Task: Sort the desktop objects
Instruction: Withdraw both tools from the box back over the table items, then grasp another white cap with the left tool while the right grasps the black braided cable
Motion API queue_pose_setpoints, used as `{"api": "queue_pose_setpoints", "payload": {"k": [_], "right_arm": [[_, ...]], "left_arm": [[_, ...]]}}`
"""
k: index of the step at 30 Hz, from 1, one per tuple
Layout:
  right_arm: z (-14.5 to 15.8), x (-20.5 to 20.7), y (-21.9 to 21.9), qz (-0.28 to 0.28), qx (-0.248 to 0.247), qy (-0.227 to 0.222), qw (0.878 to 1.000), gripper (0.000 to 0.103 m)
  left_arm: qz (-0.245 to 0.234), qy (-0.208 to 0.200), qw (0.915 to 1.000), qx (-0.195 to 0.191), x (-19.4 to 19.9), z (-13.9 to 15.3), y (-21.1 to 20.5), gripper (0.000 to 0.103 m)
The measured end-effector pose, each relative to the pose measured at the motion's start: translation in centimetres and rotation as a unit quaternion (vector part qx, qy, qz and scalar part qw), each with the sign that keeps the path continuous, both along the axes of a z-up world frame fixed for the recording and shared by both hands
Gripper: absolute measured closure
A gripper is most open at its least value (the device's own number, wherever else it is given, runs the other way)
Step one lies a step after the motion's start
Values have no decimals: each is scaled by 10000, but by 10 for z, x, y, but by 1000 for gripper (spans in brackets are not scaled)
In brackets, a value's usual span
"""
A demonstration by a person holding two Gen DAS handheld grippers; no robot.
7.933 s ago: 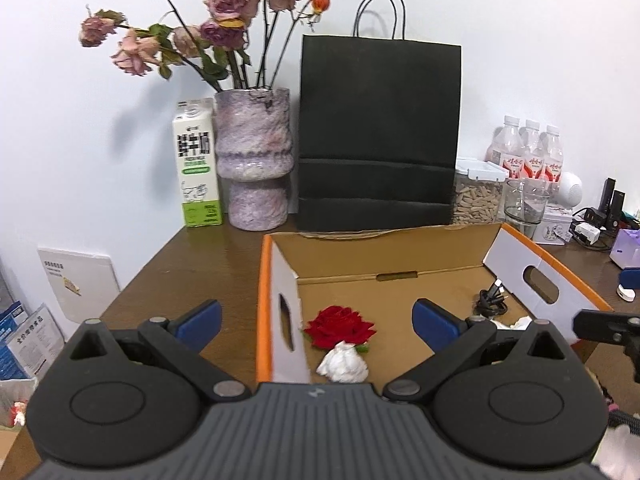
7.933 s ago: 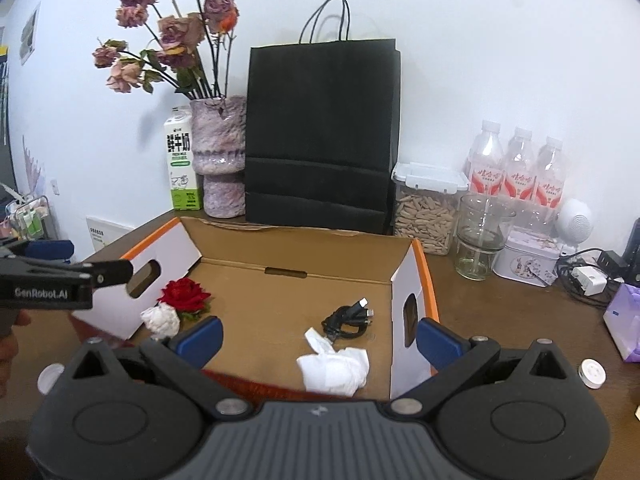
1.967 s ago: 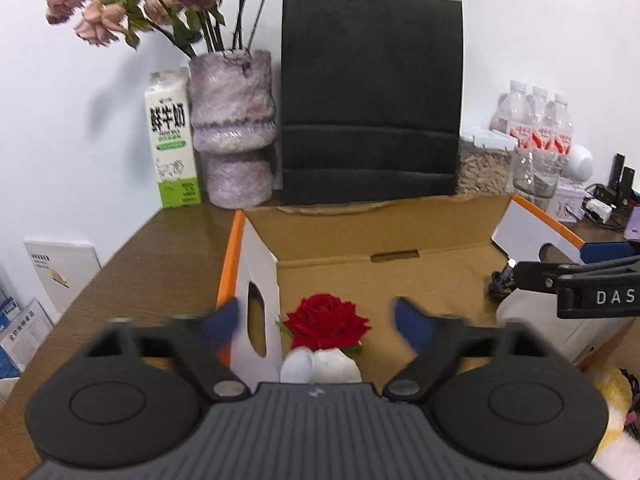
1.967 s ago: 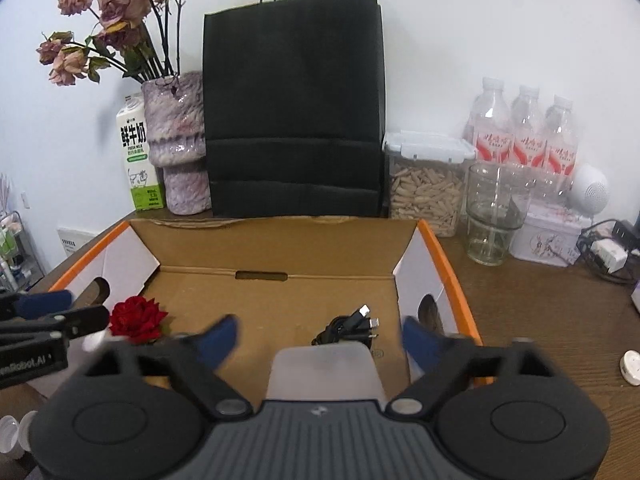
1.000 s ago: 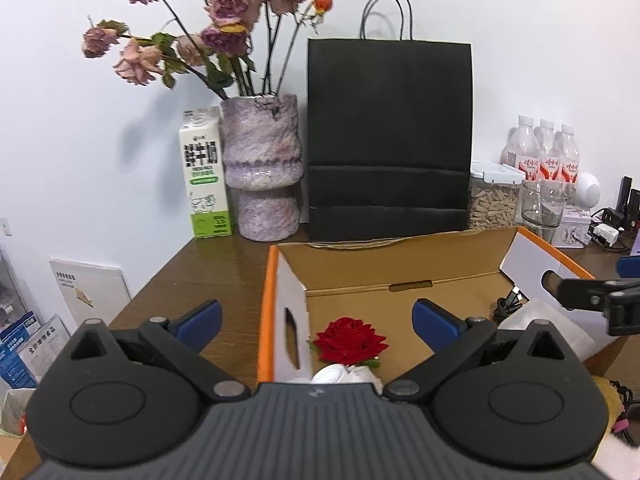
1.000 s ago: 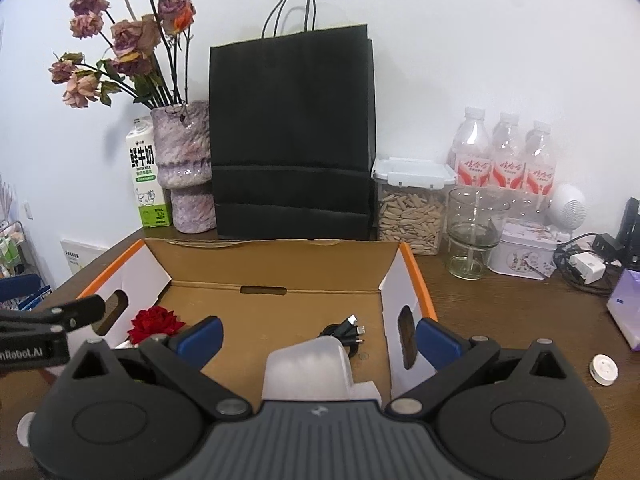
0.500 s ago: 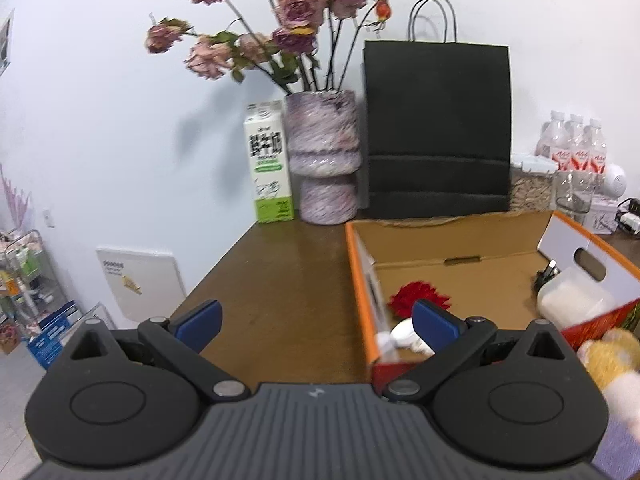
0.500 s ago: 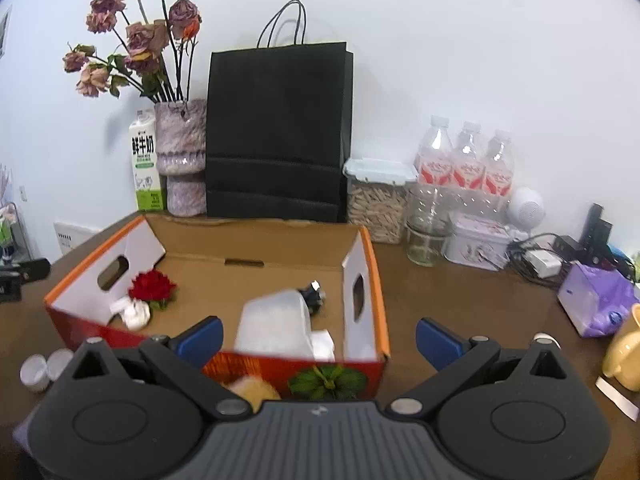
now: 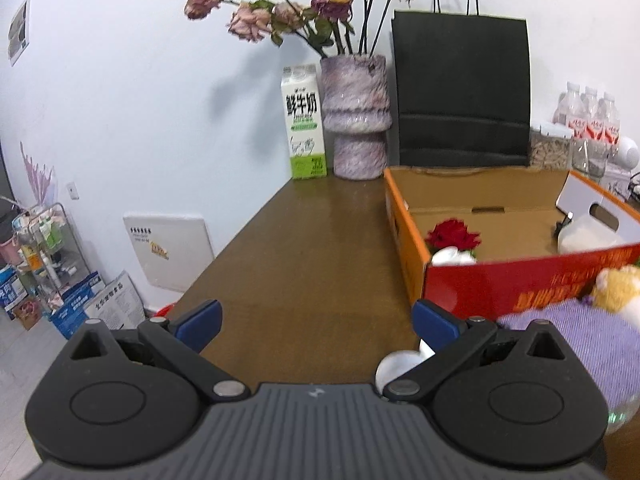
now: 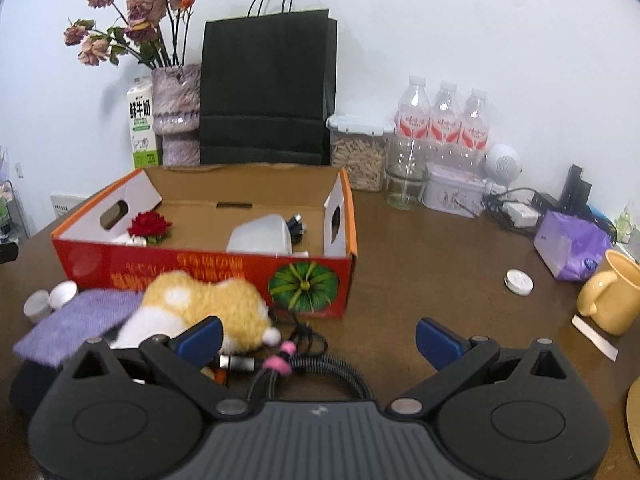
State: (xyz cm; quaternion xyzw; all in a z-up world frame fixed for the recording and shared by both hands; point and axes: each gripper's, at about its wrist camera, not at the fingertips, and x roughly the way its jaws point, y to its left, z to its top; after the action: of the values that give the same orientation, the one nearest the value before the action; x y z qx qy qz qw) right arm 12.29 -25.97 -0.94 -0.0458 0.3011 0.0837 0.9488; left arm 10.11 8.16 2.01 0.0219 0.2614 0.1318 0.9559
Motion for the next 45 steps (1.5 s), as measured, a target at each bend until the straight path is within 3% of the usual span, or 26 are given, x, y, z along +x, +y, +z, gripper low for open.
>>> {"api": "queue_pose_setpoints", "payload": {"k": [9, 22, 36, 40, 43, 44, 45], "right_arm": [[-26, -3, 0, 82, -72, 397, 9992, 0], [-57, 26, 0, -48, -6, 811, 9967, 0], [-65, 27, -4, -127, 188, 462, 9987, 0], [-65, 27, -3, -153, 196, 461, 9986, 0], [-65, 25, -3, -171, 211, 451, 9986, 0], [-65, 24, -2, -166, 215, 435, 9987, 3], [-64, 23, -2, -153, 221, 406, 9988, 10]], "left_arm": [[-169, 319, 9993, -67, -10, -21, 1, 0], [-380, 711, 9966, -140, 16, -44, -11, 0], [-587, 719, 9954, -236, 28, -55, -16, 0], [-651, 747, 9941, -439, 29, -56, -13, 0], [-704, 728, 9929, -626, 29, -56, -9, 9], [-715, 699, 9931, -614, 28, -56, -9, 13], [-747, 659, 9931, -611, 27, -55, -10, 23]]}}
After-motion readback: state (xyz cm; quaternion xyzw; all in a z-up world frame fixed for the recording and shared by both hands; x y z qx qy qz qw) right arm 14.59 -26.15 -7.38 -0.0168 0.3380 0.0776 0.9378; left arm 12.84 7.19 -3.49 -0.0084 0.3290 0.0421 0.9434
